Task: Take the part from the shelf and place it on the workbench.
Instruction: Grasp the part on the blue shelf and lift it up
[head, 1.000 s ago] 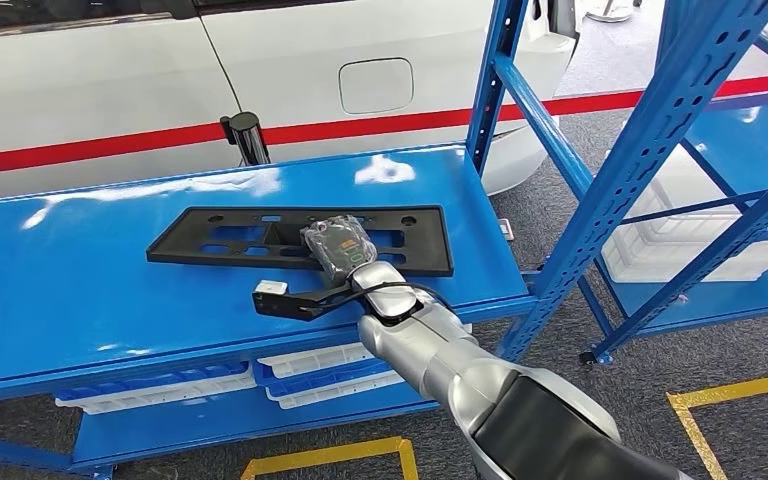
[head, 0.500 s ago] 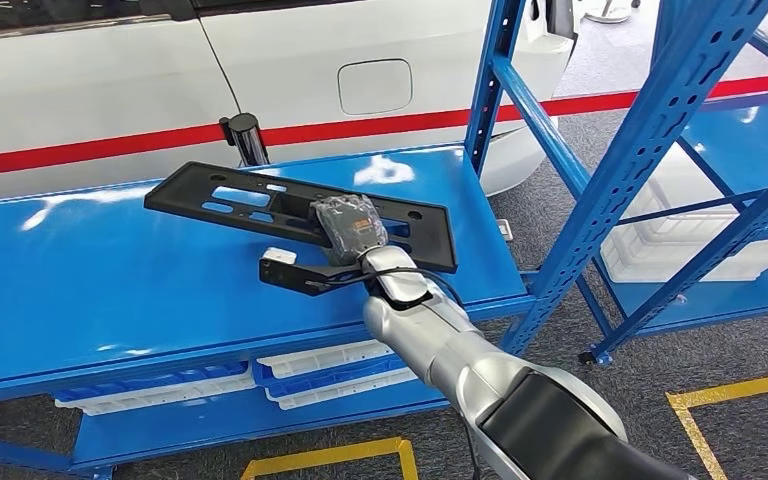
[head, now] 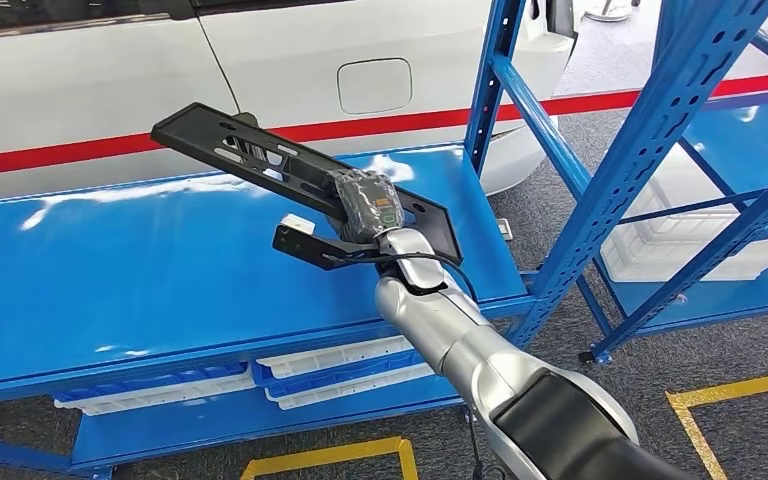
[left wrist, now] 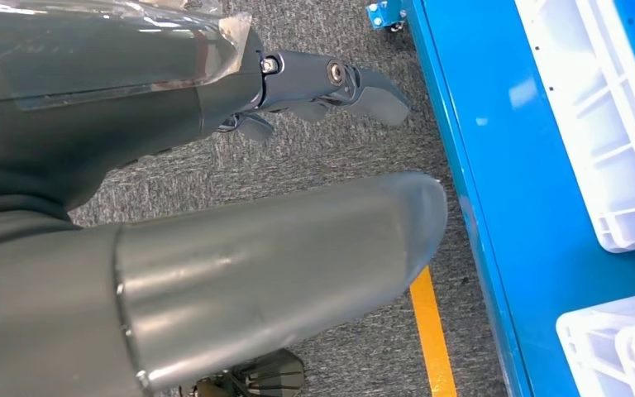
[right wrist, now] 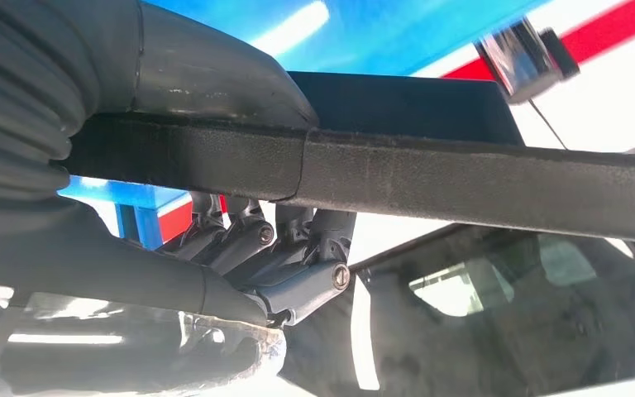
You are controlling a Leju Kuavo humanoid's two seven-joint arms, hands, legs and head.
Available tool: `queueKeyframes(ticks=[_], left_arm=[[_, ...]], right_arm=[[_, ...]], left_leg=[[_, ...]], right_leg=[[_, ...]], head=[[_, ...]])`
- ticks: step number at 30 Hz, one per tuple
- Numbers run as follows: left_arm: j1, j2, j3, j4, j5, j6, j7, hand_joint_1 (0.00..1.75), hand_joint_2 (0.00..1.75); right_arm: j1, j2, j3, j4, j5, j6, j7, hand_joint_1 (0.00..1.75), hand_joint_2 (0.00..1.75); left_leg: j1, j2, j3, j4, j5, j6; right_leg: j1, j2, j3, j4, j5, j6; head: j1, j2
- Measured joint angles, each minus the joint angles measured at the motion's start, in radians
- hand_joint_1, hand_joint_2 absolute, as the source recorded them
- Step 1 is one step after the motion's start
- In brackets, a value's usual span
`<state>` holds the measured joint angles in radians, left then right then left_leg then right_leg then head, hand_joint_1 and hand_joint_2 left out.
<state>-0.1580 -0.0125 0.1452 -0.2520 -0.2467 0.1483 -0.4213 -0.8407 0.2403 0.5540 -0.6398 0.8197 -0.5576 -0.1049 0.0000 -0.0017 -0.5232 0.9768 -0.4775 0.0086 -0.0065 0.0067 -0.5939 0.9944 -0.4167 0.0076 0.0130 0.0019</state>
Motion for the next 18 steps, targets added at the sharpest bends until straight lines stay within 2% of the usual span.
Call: queueKeyframes(ticks=[6, 10, 12, 18], left_arm=[[0.005, -0.003, 0.009, 0.0, 0.003, 0.009, -0.017, 0.0, 0.0], [0.009, -0.005, 0.021, 0.0, 0.003, 0.01, -0.028, 0.0, 1.75], [0.011, -0.005, 0.027, 0.001, 0.004, 0.01, -0.037, 0.0, 1.75], [0.021, -0.006, 0.05, 0.001, 0.008, 0.008, -0.069, 0.0, 1.75]], right_arm=[[0.016, -0.024, -0.051, -0.158, -0.066, 0.026, -0.015, 1.75, 1.75], [0.018, -0.04, -0.074, -0.275, -0.127, 0.079, -0.022, 1.75, 1.75], [0.025, -0.045, -0.083, -0.338, -0.202, 0.126, -0.032, 1.75, 1.75], [0.073, -0.051, -0.117, -0.557, -0.558, 0.284, -0.075, 1.75, 1.75]], left_leg=[[0.0, 0.0, -0.004, 0.0, 0.0, 0.0], [0.0, 0.0, -0.006, 0.0, 0.0, 0.0], [0.0, 0.0, -0.007, 0.0, 0.0, 0.0], [0.0, -0.001, -0.011, 0.0, 0.0, 0.0]], right_leg=[[0.0, 0.0, -0.004, 0.0, 0.0, 0.0], [0.0, 0.0, -0.007, 0.0, 0.0, 0.0], [0.0, 0.0, -0.007, 0.0, 0.0, 0.0], [0.0, 0.0, -0.011, 0.0, 0.0, 0.0]], head=[[0.0, 0.0], [0.0, 0.0], [0.0, 0.0], [0.0, 0.0]])
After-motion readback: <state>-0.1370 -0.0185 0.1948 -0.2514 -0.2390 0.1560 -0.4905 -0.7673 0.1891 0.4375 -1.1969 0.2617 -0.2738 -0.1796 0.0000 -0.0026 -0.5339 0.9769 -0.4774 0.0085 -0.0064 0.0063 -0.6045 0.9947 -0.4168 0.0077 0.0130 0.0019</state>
